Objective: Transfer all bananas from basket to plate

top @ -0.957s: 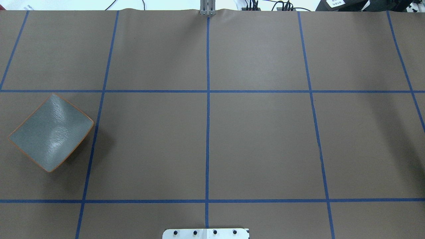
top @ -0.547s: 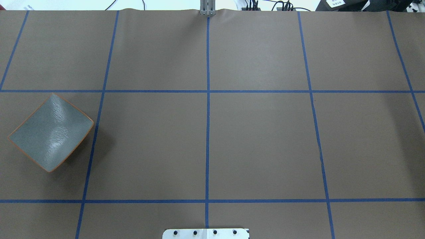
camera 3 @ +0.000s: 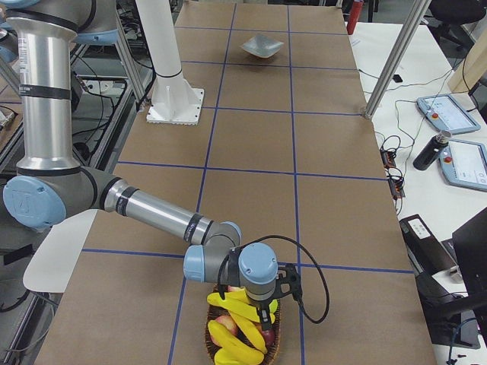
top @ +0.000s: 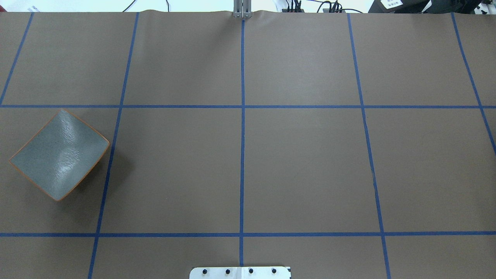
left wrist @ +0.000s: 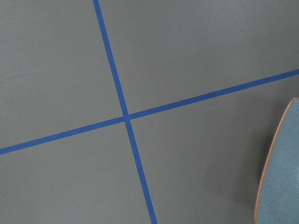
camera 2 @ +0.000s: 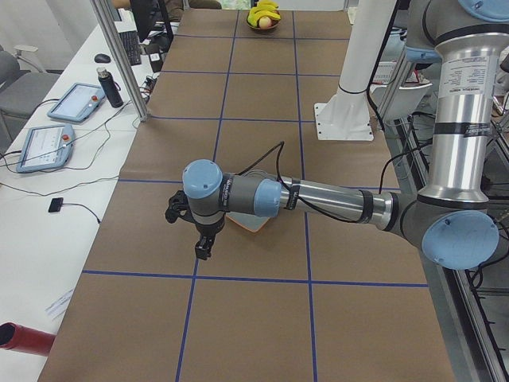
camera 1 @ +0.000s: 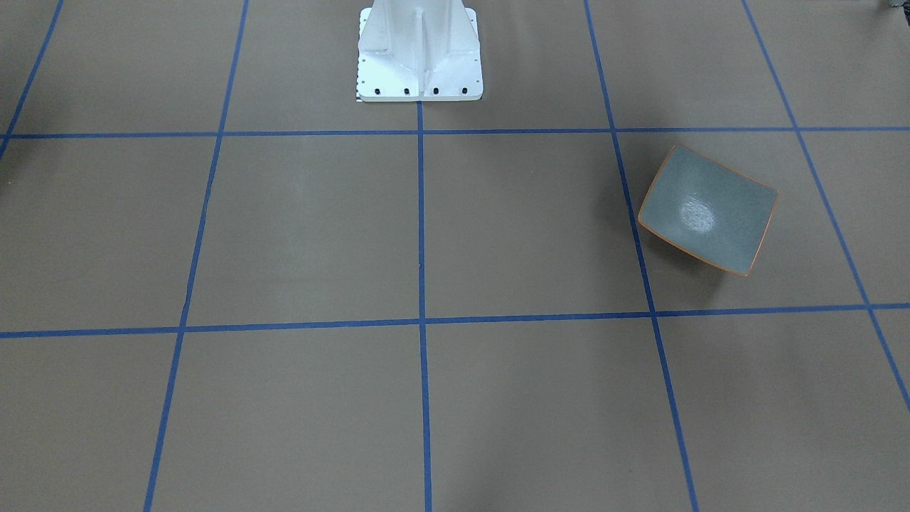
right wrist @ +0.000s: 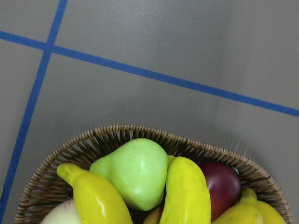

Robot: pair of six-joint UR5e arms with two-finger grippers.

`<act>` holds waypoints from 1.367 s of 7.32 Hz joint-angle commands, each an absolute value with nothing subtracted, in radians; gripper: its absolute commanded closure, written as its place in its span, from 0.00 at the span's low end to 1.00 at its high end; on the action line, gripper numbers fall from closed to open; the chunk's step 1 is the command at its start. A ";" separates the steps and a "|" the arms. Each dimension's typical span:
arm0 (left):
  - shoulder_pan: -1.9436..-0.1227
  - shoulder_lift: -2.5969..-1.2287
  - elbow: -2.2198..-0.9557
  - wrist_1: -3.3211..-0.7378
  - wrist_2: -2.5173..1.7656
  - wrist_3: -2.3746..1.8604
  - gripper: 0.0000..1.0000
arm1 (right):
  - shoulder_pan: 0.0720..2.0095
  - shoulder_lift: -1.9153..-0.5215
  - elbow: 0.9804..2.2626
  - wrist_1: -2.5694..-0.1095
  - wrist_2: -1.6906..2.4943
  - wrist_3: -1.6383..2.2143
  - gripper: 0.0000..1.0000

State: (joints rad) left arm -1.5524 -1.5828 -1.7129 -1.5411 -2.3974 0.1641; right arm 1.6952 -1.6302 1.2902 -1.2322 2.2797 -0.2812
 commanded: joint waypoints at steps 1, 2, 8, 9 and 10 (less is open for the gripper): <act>-1.554 -1.580 -1.715 -1.542 -2.398 0.164 0.00 | 1.704 -1.647 1.263 -1.172 2.299 -0.168 0.07; -1.554 -1.578 -1.713 -1.542 -2.398 0.166 0.00 | 1.703 -1.655 1.240 -1.107 2.298 -0.116 0.08; -1.554 -1.578 -1.715 -1.548 -2.398 0.164 0.00 | 1.677 -1.669 1.213 -1.026 2.296 -0.083 0.33; -1.554 -1.578 -1.717 -1.549 -2.398 0.164 0.00 | 1.675 -1.667 1.216 -1.026 2.296 -0.081 0.66; -1.554 -1.578 -1.715 -1.548 -2.398 0.164 0.00 | 1.674 -1.667 1.226 -1.026 2.296 -0.084 1.00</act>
State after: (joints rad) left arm -1.5539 -1.5785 -1.7157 -1.5486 -2.3976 0.1641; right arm 1.6763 -1.6679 1.2173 -1.0266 2.2963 -0.0827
